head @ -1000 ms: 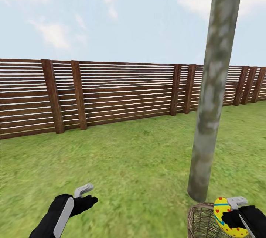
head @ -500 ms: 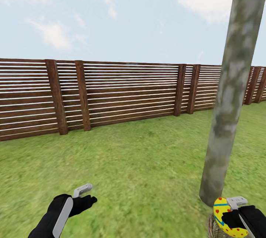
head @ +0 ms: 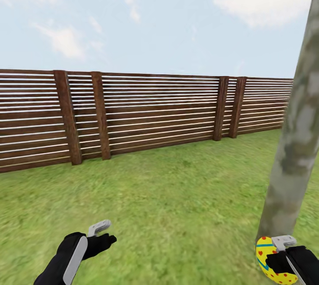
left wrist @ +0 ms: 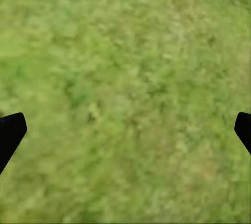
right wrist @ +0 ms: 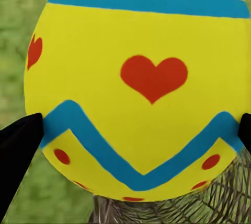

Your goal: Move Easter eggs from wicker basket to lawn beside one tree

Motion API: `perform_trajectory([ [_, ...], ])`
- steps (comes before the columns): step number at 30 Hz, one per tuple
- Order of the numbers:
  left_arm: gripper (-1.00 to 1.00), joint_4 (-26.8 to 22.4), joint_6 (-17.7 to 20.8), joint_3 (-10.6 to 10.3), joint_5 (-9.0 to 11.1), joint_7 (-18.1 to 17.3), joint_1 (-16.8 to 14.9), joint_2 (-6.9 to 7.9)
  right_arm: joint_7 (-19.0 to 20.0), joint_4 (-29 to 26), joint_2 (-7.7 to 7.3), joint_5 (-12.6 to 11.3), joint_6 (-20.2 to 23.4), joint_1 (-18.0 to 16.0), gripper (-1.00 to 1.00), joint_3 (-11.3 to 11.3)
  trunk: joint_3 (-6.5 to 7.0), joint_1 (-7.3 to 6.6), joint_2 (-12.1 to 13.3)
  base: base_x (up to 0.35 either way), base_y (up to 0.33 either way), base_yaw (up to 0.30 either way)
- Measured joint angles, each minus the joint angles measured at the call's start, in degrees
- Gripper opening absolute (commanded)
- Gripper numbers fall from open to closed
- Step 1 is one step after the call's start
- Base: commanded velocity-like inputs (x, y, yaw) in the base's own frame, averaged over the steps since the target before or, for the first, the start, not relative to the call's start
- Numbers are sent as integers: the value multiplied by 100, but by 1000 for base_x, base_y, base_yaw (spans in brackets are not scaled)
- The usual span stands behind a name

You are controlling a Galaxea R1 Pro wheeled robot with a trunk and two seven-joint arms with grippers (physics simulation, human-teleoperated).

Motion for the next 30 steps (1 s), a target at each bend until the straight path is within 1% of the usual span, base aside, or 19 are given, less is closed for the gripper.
perform_trajectory([
  [14, 100, -1, 1, 0, 0, 10, 0, 0, 0, 7, 2, 0, 7, 0, -100, -4, 0, 1, 0, 216, 280, 0],
  [30, 100, -16, 0, 0, 0, 10, 0, 7, -4, 9, 4, 0, 2, 0, -100, 1, 0, 0, 0, 272, 242, 0],
])
